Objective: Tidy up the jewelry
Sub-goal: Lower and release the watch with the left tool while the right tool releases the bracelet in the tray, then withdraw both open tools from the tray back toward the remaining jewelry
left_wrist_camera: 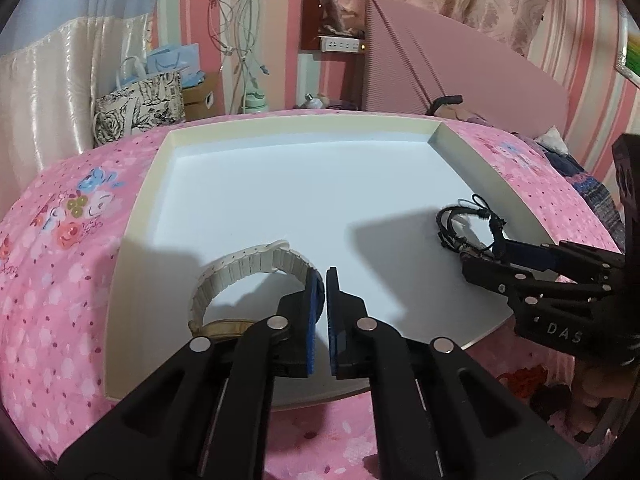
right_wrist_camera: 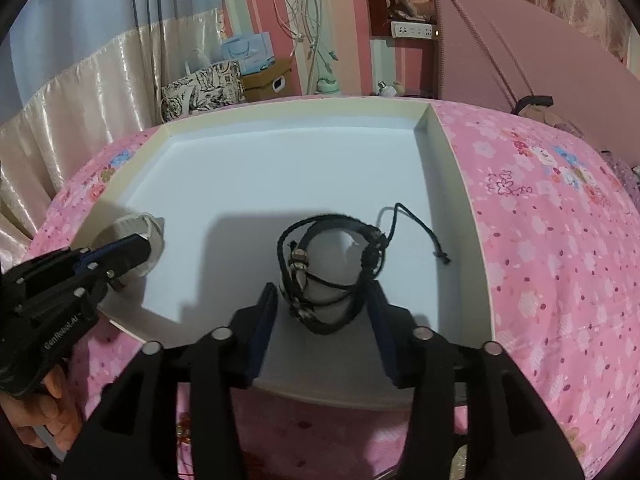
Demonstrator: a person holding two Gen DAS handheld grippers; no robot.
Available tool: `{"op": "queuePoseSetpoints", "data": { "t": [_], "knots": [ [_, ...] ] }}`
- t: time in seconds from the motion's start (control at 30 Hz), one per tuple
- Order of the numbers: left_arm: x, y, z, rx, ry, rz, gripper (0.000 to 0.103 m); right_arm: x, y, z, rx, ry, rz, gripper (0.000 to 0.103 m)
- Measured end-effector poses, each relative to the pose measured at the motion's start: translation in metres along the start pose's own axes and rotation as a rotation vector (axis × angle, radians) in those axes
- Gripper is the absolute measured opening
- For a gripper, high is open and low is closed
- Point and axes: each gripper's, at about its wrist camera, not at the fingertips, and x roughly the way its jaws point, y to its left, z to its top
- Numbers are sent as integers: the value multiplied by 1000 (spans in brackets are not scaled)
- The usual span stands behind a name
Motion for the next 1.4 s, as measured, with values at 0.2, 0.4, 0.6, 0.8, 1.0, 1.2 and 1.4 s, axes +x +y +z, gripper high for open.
{"op": "queuePoseSetpoints", "data": {
  "t": [0.2,0.4,0.6,0.8,1.0,1.2,1.4],
  "knots": [
    [-35,10,13,-16,-67,1,76,-35,-5,10,17,-72,5,68],
    [-74,26,11,-42,-98,83,76,-75,-19,10,39,-136,-2,68],
    [-134,55,-34,-100,-161,178,83,-121,-31,-41,14,-181,3,69],
    [-182,77,-105,-135,-174,243,85,-162,-47,-105,32,-207,-6,69],
    [-205,89,-153,-228,-171,234,88,-180,-51,-153,77,-204,-22,69],
    [-201,70,-176,-168,-148,234,89,-182,-41,-175,56,-192,-49,69],
    [-198,66,-171,-153,-154,227,92,-181,-36,-180,47,-198,-75,69]
  ]
}}
